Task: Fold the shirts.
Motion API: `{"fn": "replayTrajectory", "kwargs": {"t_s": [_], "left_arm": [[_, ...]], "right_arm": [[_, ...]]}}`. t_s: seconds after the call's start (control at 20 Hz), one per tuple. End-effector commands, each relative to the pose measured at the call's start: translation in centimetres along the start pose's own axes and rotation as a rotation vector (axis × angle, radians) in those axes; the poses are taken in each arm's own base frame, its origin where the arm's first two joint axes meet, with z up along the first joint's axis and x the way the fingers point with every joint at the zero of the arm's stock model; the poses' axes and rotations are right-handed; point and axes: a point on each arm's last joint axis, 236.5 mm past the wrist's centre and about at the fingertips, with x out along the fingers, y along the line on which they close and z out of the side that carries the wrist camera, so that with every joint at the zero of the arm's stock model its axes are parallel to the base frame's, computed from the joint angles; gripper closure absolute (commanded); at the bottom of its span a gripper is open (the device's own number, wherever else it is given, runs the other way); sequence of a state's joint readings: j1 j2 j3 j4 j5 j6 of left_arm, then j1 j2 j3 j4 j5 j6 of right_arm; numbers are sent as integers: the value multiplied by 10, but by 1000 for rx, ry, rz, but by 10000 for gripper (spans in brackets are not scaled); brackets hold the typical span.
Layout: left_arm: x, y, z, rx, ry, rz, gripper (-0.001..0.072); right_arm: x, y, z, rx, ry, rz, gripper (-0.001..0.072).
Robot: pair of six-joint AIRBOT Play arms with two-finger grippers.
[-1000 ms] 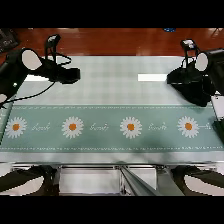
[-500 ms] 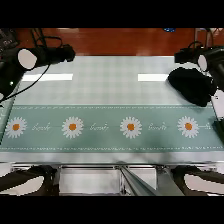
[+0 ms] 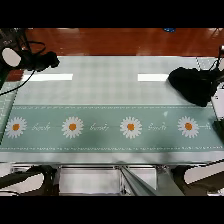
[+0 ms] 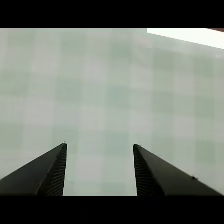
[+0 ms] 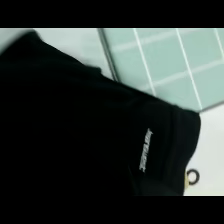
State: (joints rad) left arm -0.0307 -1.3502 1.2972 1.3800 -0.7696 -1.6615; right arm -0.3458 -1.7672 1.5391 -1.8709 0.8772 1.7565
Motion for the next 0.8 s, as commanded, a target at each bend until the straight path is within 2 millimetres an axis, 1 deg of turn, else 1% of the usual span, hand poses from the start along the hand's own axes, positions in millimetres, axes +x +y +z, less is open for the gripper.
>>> {"fn": "replayTrajectory", "kwargs": {"t_s": [0.0, 0.05, 0.1, 0.15, 0.2, 0.25, 0.3, 0.35, 0.45, 0.5, 0.55, 0.6, 0.65, 0.7, 0.75], "left_arm": [[0, 7, -18, 9, 81, 14, 199], [0, 7, -17, 5, 76, 11, 199], [0, 6, -14, 5, 61, 9, 199], [-1, 6, -10, 1, 49, 8, 199], [-4, 6, -4, -3, 38, 7, 199], [-11, 6, 1, -5, 32, 5, 199], [-22, 6, 8, -4, 25, 5, 199], [-35, 7, 16, 2, 10, 6, 199], [-66, 17, 32, 58, -45, 23, 199], [-80, 26, 33, 47, -47, 38, 199], [-90, 33, 26, 38, -26, 50, 199], [-98, 37, 13, 26, 5, 55, 199], [-101, 36, -4, 16, 34, 49, 199], [-103, 31, -25, 11, 60, 23, 199], [-104, 25, -46, 13, 83, -2, 199]], "right_arm": [[32, -11, -35, 69, 133, 38, 336], [35, -4, -39, 49, 148, 67, 339], [38, 9, -44, 33, 167, 112, 348], [37, 27, -49, 31, 186, 176, 357], [34, 39, -53, 24, 202, 227, 484], [28, 53, -54, 1, 209, 281, 655], [19, 60, -51, -3, 211, 317, 688], [7, 68, -43, 5, 202, 353, 688], [-34, 73, -5, 16, 101, 398, 688], [-62, 76, 19, 2, 21, 419, 689], [-98, 81, 46, -9, -79, 444, 689], [-134, 86, 68, -17, -172, 465, 689], [-176, 91, 89, -29, -270, 487, 689], [-218, 96, 106, -46, -364, 503, 689], [-258, 101, 118, -64, -444, 519, 689]]}}
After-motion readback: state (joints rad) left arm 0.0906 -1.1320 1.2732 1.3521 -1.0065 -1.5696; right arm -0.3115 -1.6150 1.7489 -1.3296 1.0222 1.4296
